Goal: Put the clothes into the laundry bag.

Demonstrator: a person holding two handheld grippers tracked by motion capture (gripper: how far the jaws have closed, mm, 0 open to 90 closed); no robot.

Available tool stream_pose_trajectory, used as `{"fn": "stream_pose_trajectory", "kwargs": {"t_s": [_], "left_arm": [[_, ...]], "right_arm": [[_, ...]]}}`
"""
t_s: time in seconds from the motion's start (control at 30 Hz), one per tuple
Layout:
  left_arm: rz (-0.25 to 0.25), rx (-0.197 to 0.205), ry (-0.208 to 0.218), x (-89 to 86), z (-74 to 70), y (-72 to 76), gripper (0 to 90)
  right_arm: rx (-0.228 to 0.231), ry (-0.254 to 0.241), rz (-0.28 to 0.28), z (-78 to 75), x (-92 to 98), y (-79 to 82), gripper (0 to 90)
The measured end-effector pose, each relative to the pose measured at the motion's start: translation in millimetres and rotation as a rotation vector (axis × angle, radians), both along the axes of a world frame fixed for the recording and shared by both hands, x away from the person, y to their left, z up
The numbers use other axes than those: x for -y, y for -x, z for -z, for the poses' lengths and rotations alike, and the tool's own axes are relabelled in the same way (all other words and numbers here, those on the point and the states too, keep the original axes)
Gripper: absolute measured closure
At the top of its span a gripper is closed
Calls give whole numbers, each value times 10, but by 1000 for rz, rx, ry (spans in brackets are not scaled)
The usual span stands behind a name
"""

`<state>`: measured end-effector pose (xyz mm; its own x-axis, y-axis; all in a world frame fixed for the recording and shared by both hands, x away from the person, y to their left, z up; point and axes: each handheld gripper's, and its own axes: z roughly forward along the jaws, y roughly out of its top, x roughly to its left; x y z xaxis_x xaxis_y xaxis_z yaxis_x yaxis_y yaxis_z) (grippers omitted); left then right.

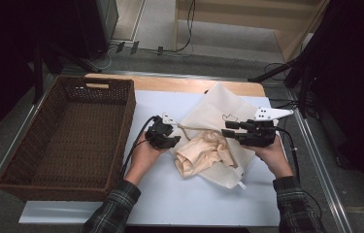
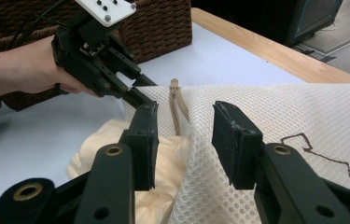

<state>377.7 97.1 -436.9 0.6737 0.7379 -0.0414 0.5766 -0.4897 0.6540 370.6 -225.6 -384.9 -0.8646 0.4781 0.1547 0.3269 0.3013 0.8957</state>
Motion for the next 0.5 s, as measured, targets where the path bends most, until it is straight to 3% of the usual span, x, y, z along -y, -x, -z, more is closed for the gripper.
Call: {"fn": "stream_pose_trajectory", "kwargs": {"t_s": [0.07,0.13,0.4,0.5], "left_arm": [[-11,-8,-12,-6,-5,9,792],[-7,-22,-4,-5,-7,30,818],[40,-48,21,-28,-45,265,838],[60,-58,51,-53,-58,373,837]], "right_arm": [[2,3,5,0,6,3,608],[-2,2,6,5,14,8,597],[-24,9,15,23,38,48,548],[-35,10,18,13,46,90,526]]}}
